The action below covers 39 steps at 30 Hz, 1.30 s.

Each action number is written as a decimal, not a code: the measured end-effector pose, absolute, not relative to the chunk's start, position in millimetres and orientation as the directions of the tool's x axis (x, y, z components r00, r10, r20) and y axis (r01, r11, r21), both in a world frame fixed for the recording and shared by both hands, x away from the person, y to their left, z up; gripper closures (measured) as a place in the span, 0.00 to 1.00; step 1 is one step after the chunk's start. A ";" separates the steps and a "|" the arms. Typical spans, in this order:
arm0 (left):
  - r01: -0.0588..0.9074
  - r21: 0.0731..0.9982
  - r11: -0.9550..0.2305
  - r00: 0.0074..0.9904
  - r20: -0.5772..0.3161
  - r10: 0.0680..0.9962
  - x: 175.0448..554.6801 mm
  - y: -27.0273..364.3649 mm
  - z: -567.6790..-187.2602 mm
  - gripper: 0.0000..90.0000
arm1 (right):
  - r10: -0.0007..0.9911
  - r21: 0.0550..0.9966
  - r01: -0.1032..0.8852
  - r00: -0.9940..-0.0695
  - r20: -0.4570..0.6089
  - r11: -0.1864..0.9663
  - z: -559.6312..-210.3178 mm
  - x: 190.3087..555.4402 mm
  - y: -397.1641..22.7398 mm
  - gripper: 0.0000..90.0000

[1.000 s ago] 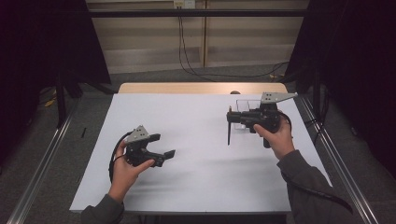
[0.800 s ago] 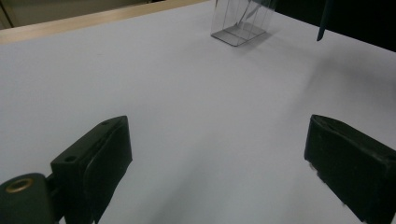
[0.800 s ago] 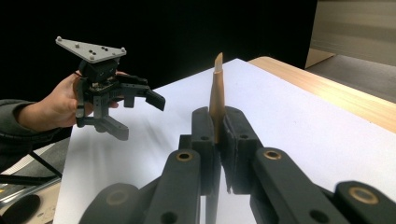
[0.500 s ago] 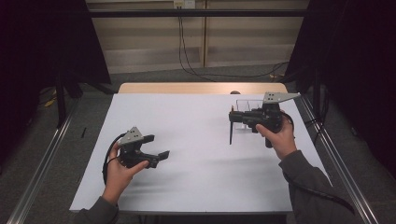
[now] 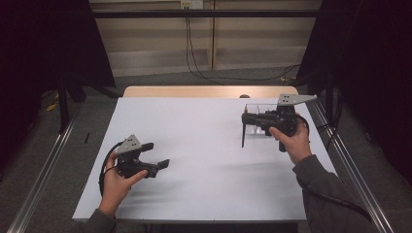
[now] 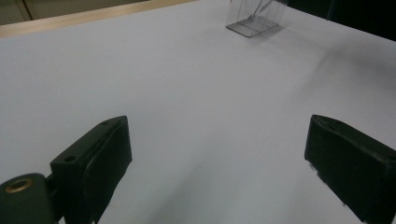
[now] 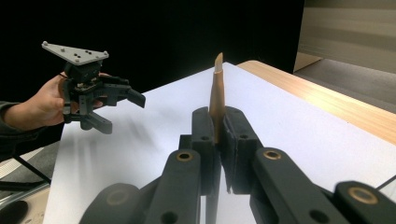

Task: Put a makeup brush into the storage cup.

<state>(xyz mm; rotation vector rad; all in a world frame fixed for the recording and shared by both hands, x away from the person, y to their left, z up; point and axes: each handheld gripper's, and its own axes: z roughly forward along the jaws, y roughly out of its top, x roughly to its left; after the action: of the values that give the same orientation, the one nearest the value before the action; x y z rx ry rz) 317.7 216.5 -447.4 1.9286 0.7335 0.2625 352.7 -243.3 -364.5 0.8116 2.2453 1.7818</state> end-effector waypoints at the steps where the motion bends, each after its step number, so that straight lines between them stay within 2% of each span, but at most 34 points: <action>1: 0.376 0.876 -0.303 0.786 -0.128 0.605 317.2 217.8 -447.1 0.08 | 0.506 0.939 0.312 -0.839 0.203 0.142 -364.5 352.9 -243.6 0.94; 39: 0.372 0.873 -0.315 0.786 -0.115 0.607 312.5 225.8 -449.1 0.04 | 0.626 0.958 0.273 -0.763 0.159 0.089 -345.3 374.3 -280.9 0.94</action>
<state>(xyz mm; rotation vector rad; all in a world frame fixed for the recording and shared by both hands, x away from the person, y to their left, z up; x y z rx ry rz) 312.5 225.8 -449.1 1.9408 0.7381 0.2854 374.3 -280.9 -345.3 0.8946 2.0798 1.7239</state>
